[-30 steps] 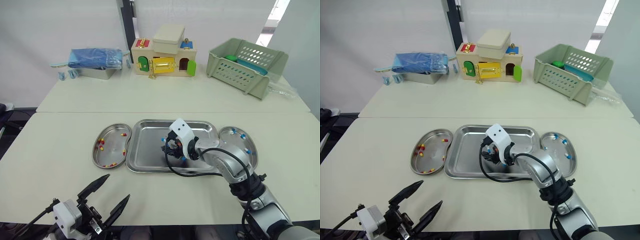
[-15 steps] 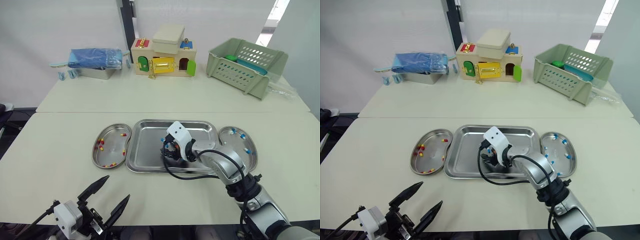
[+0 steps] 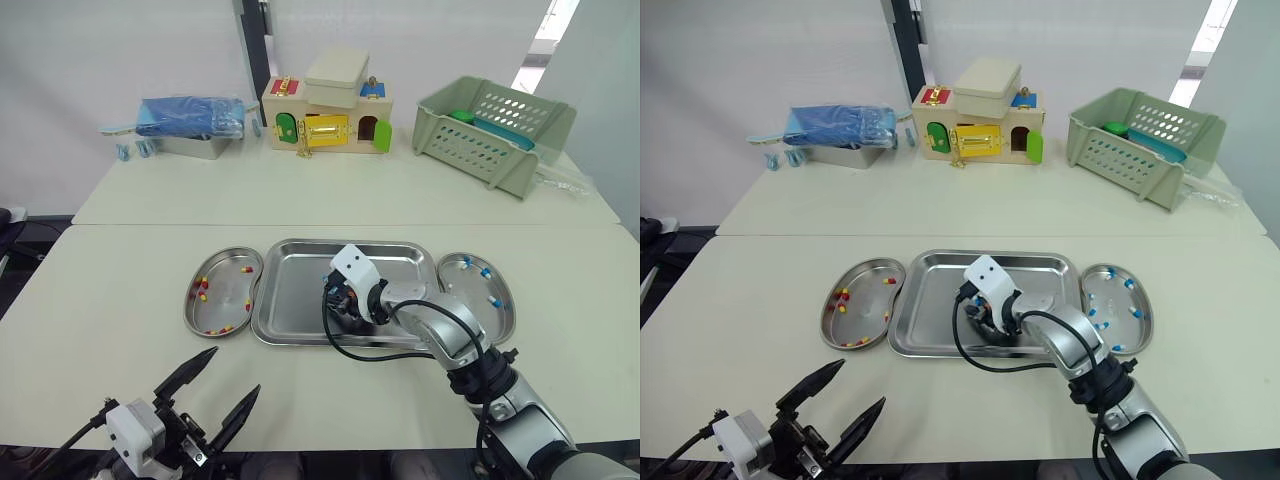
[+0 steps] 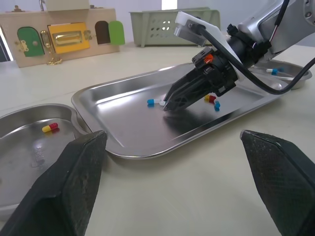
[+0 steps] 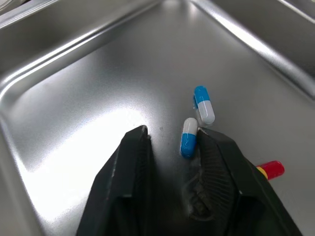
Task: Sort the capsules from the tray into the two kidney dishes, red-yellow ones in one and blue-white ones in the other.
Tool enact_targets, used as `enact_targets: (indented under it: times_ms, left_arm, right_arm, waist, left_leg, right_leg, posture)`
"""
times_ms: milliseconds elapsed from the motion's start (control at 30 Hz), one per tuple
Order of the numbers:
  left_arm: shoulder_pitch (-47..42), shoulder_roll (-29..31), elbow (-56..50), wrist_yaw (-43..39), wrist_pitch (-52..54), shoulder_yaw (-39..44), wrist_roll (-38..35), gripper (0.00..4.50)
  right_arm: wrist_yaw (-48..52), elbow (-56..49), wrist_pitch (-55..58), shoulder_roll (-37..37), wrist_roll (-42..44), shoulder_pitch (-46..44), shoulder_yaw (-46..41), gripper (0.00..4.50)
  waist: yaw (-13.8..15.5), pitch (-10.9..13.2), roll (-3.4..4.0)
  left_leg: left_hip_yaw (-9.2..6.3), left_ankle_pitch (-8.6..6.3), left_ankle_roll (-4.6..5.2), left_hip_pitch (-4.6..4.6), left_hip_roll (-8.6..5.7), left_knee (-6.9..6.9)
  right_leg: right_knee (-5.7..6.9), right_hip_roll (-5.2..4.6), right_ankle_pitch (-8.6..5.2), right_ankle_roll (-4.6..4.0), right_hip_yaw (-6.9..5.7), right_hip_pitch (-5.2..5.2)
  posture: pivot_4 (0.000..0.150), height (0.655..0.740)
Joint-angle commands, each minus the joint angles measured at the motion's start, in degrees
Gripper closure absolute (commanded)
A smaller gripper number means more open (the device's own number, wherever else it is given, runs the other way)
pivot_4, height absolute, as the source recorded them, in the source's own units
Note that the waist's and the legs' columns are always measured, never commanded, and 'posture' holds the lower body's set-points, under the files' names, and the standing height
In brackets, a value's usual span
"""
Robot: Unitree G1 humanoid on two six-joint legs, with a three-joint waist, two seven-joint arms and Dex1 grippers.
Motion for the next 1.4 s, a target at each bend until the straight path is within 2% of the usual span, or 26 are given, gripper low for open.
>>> enact_targets:
  times_ms: [33, 367, 500, 833, 967, 1200, 1400]
  left_arm:
    - [0.86, 0.39, -2.0, 0.42, 0.01, -0.43, -0.09, 0.0]
    - [0.99, 0.67, -2.16, 0.62, 0.44, -0.37, -0.09, 0.0]
    - [0.87, 0.81, -2.15, 0.6, 0.67, -0.11, -0.2, 0.0]
    - [0.97, 0.92, -2.58, 0.73, 1.22, 0.01, -0.3, 0.0]
    - [0.95, 1.21, -2.86, 0.62, 1.51, 0.05, -0.43, 0.0]
    - [0.07, 3.82, -3.4, -2.47, 2.17, -1.03, -1.38, 0.0]
    - [-2.06, 7.82, -2.92, -7.94, 2.4, -2.53, -2.64, 0.0]
  right_arm:
    - [0.44, 0.73, -0.45, 0.34, -0.68, 0.64, 0.35, 3.39]
    - [1.52, -0.24, -0.37, 0.05, -1.39, 1.6, 0.71, 3.39]
    - [1.81, -0.53, -0.54, -0.03, -1.64, 1.86, 0.96, 4.07]
    - [2.22, -0.51, -1.4, -0.09, -1.95, 1.87, 1.22, 4.07]
    - [5.4, -5.64, -0.67, -0.64, 2.13, 2.24, -2.75, 4.07]
    - [16.47, -21.88, 3.34, -12.99, 14.35, 5.6, -15.48, 4.07]
    - [24.33, -25.45, -0.14, -29.06, 19.07, 15.98, -29.09, 4.07]
  waist:
    - [0.0, -0.01, 0.0]
    - [0.0, -0.02, 0.0]
    - [-0.01, -0.02, 0.0]
    - [-0.01, -0.02, 0.0]
    - [0.0, -0.02, 0.0]
    - [0.58, 0.02, 0.04]
    - [1.48, 0.04, 0.06]
  left_leg:
    - [0.0, 0.0, 0.0, 0.0, 0.0, 0.0]
    - [0.0, 0.0, 0.0, 0.01, 0.0, 0.0]
    - [0.0, 0.0, 0.0, 0.01, 0.0, 0.0]
    - [0.0, 0.0, 0.0, 0.01, 0.0, 0.0]
    - [0.0, 0.0, 0.0, 0.0, 0.0, 0.0]
    - [-0.02, 0.0, 0.01, -0.15, -0.01, 0.02]
    - [0.03, -0.01, 0.02, -0.18, -0.02, 0.02]
  right_leg:
    - [0.0, 0.0, 0.0, 0.0, 0.0, 0.0]
    - [0.0, 0.0, 0.0, 0.0, 0.0, 0.01]
    - [0.0, 0.0, 0.0, 0.0, 0.0, 0.01]
    - [0.0, 0.0, 0.0, 0.0, 0.0, 0.01]
    - [-0.01, 0.0, 0.0, 0.0, 0.0, 0.01]
    - [-0.06, -0.01, 0.0, 0.0, -0.05, -0.02]
    - [-0.11, -0.02, 0.0, 0.0, -0.05, 0.0]
  posture:
    - [0.15, 0.74]
    - [0.15, 0.74]
    - [0.15, 0.74]
    - [0.15, 0.74]
    - [0.15, 0.74]
    - [0.15, 0.74]
    - [0.15, 0.74]
